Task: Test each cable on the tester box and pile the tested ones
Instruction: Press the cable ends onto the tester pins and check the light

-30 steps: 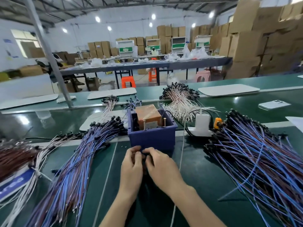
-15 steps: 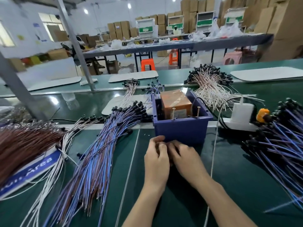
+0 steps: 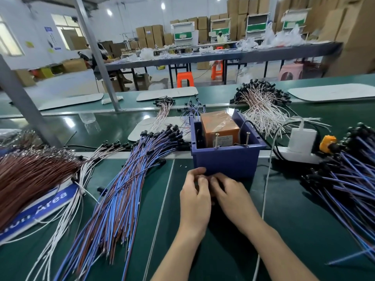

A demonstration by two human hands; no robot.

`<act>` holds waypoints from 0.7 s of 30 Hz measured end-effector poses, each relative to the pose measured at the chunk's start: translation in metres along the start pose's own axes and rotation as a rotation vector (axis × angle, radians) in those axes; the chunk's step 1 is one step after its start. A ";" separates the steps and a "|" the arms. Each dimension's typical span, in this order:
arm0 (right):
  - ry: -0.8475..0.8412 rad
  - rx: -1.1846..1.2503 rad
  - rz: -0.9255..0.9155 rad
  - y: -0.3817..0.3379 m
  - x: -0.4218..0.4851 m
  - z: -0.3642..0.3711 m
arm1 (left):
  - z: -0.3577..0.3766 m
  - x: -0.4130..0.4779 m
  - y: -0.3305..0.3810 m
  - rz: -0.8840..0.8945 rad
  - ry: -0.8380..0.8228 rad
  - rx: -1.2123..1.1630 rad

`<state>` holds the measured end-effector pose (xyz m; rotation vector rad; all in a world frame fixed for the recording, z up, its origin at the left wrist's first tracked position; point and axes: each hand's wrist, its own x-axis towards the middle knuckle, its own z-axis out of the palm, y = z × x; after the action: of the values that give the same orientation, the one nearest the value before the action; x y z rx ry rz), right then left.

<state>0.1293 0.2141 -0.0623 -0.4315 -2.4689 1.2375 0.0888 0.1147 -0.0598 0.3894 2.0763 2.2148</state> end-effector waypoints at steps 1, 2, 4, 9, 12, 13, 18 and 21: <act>0.001 0.006 -0.003 0.000 0.000 0.000 | -0.001 0.000 -0.001 0.002 0.000 0.000; 0.001 0.012 -0.008 0.001 0.000 0.000 | -0.001 0.000 -0.001 0.004 0.000 0.000; 0.005 0.023 -0.016 0.002 0.001 0.000 | -0.001 0.001 -0.002 0.011 0.004 0.001; 0.035 0.061 -0.020 0.004 0.004 0.000 | -0.012 0.012 0.002 0.002 0.207 -0.109; 0.013 0.075 -0.008 0.004 0.004 0.000 | -0.031 0.026 0.006 -0.073 0.349 -0.284; 0.006 0.074 -0.007 0.004 0.004 0.000 | -0.036 0.029 0.006 -0.096 0.362 -0.350; -0.006 0.077 -0.002 0.005 0.005 0.000 | -0.050 0.042 0.011 -0.165 0.340 -0.570; -0.008 0.085 -0.001 0.006 0.004 0.001 | -0.054 0.052 0.012 -0.166 0.353 -0.656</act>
<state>0.1258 0.2188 -0.0667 -0.4033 -2.4128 1.3401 0.0274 0.0734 -0.0438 -0.2316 1.2869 2.8125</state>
